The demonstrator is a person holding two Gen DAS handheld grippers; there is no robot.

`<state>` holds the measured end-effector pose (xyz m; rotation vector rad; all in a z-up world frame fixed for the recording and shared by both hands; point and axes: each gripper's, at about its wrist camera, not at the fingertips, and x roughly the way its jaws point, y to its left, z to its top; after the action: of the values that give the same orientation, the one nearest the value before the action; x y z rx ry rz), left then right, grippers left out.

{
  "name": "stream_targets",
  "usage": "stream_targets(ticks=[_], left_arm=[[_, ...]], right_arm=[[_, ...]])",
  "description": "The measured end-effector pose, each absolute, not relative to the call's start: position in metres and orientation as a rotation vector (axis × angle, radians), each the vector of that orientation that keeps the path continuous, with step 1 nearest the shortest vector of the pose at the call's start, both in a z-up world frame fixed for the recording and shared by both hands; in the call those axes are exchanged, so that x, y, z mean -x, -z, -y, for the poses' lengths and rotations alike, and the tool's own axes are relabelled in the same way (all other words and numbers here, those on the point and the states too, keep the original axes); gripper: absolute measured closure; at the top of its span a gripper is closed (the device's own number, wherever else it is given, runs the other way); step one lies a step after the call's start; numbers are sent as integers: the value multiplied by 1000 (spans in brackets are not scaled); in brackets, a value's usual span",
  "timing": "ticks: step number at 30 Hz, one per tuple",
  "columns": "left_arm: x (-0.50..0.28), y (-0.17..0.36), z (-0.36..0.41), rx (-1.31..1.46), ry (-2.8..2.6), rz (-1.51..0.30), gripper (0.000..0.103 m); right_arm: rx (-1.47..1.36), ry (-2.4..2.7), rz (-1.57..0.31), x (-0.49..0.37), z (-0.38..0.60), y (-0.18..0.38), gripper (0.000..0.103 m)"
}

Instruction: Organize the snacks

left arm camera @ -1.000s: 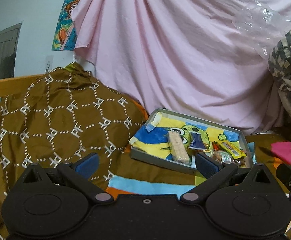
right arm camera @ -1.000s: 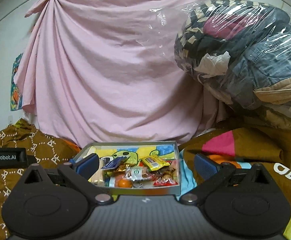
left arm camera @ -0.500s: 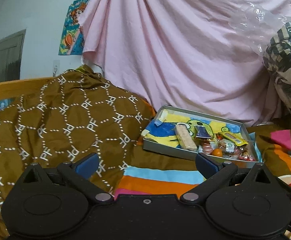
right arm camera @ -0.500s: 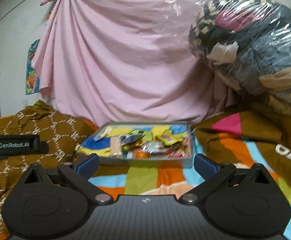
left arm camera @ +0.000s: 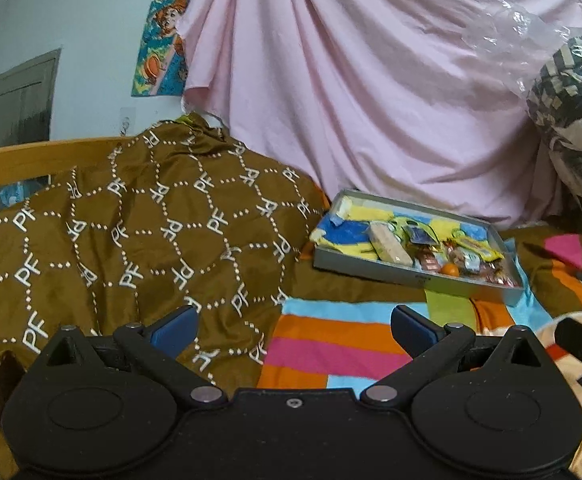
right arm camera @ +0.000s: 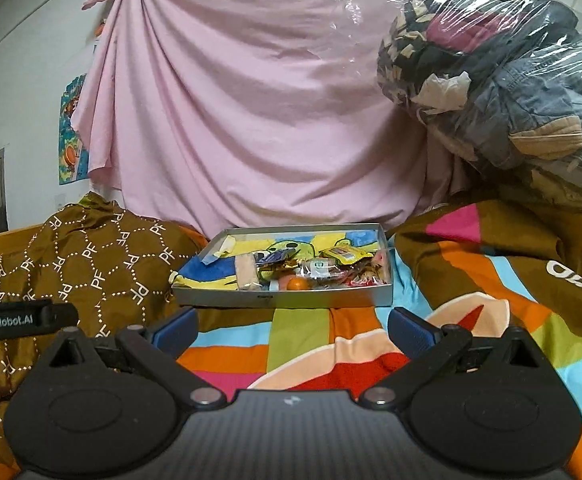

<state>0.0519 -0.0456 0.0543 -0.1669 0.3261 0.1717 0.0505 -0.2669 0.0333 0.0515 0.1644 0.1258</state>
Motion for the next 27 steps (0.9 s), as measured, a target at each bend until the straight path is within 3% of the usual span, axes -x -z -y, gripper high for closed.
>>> stream_targets(ticks=[27], left_arm=[[-28, -15, 23, 98, -84, -364, 1]], right_arm=[[-80, -83, -232, -29, 236, -3, 0]])
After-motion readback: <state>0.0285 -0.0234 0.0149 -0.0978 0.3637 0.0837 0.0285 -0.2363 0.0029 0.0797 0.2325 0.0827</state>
